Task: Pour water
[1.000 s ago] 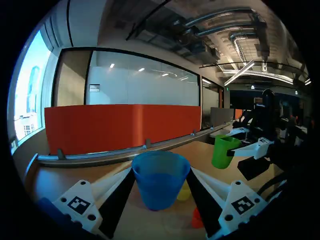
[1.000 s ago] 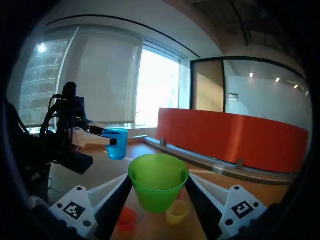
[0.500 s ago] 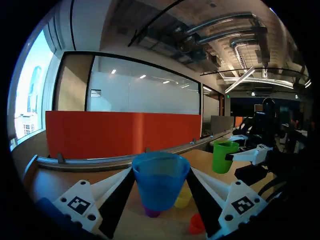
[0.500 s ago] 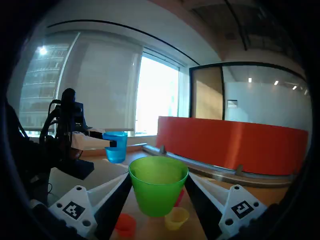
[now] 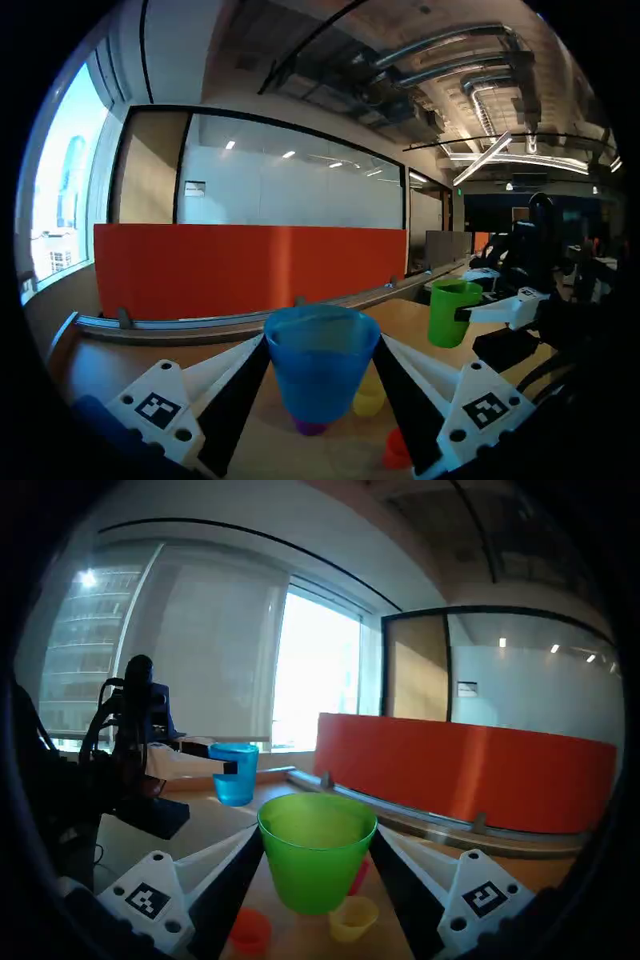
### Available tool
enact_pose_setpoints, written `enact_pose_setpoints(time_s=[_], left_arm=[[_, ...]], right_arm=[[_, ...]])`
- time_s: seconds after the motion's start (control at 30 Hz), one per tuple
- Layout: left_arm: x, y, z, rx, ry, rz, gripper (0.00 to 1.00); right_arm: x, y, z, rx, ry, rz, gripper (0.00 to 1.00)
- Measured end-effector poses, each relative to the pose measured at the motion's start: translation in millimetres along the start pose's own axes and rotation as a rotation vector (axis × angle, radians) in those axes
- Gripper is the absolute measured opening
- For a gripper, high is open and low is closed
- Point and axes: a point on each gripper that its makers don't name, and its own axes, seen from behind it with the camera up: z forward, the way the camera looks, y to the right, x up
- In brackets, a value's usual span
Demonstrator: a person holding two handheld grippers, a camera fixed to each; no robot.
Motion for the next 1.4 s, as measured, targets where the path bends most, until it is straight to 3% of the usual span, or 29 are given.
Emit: enact_pose_setpoints(time_s=[0.8, 1.4], left_arm=[[13.2, 7.2, 2.6, 0.002, -0.001, 0.242, 0.86], [26.2, 26.7, 16.6, -0.019, -0.009, 0.457, 0.86]], right_arm=[[-21.3, -22.1, 18.2, 0.089, -0.042, -0.012, 0.91], [-36.4, -39.9, 31.1, 0.169, -0.081, -0.022, 0.91]])
